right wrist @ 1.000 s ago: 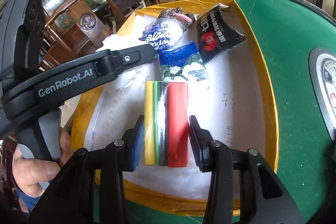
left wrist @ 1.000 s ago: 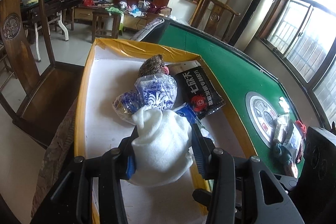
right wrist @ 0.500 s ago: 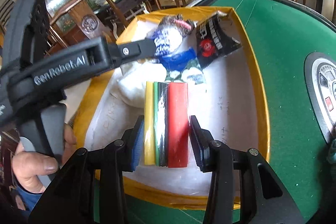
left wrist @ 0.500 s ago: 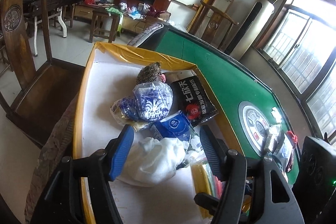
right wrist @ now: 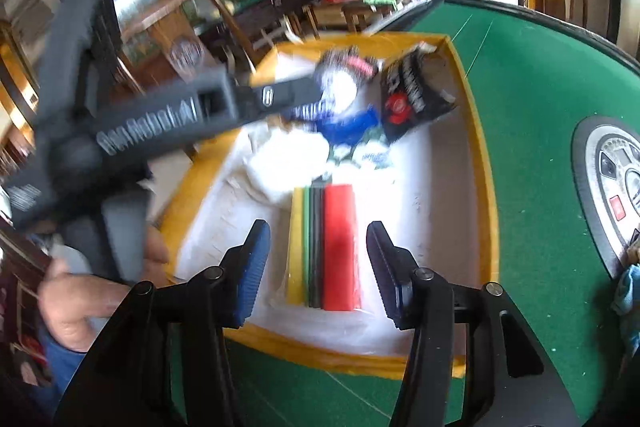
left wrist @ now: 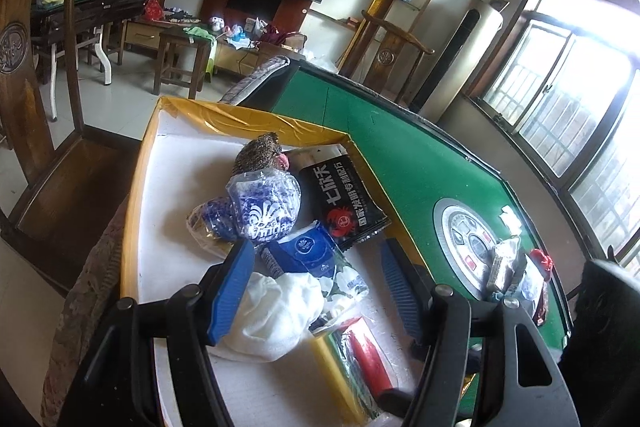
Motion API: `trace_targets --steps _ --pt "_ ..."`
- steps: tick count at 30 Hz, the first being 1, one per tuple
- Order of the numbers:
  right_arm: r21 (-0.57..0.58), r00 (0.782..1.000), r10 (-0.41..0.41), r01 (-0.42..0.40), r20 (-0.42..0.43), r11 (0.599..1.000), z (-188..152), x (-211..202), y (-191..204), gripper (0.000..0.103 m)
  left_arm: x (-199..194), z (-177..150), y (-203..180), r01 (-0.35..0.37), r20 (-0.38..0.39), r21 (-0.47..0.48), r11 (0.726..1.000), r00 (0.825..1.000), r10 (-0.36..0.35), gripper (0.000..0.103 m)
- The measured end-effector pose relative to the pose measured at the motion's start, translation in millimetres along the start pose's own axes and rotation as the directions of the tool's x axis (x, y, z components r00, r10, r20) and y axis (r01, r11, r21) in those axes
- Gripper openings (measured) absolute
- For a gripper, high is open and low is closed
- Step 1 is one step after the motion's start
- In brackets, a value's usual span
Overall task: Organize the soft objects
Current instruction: 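Move both grippers back over the table toward the remaining items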
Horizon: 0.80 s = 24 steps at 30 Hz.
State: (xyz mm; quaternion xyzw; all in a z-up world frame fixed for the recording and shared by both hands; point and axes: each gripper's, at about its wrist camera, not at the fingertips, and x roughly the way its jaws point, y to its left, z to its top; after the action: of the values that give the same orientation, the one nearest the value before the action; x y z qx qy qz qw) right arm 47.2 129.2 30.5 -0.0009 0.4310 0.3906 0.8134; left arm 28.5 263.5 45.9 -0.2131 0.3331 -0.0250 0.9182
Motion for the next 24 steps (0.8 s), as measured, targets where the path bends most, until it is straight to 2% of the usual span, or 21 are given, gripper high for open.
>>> trace_targets --steps 3,10,14,19,20,21,24 --pt "0.027 0.999 0.032 -0.033 0.038 0.999 0.8 -21.8 -15.5 0.051 0.8 -0.7 -2.2 0.008 -0.002 0.008 1.0 1.0 -0.008 0.066" --pt "0.127 0.993 0.042 -0.056 0.107 0.99 -18.6 -74.1 -74.4 0.051 -2.9 -1.7 -10.5 0.062 0.02 0.041 0.997 0.998 -0.063 0.066" --pt "0.182 0.984 -0.045 0.013 0.174 0.983 -33.7 -116.5 -119.8 0.051 -3.7 -4.7 -25.3 0.049 0.038 0.111 0.993 0.998 -0.053 0.066" --pt "0.301 0.963 -0.146 0.074 0.226 0.951 -61.0 -169.2 -185.2 0.052 -5.3 -8.4 -47.2 0.086 0.027 0.158 0.984 0.995 -0.091 0.066" --pt "0.315 0.962 -0.152 0.076 0.225 0.946 -66.7 -176.0 -197.2 0.055 -5.1 -9.1 -51.9 0.105 0.01 0.157 0.982 0.994 -0.108 0.066" --pt "0.317 0.966 -0.147 0.074 0.213 0.945 -70.9 -178.9 -207.2 0.066 -5.1 -9.3 -59.7 0.146 -0.015 0.149 0.978 0.989 -0.146 0.066" --pt "0.34 0.975 -0.147 0.083 0.167 0.937 -81.3 -180.4 -228.2 0.067 -3.0 -9.3 -85.1 0.231 -0.077 0.142 0.962 0.972 -0.222 0.07"
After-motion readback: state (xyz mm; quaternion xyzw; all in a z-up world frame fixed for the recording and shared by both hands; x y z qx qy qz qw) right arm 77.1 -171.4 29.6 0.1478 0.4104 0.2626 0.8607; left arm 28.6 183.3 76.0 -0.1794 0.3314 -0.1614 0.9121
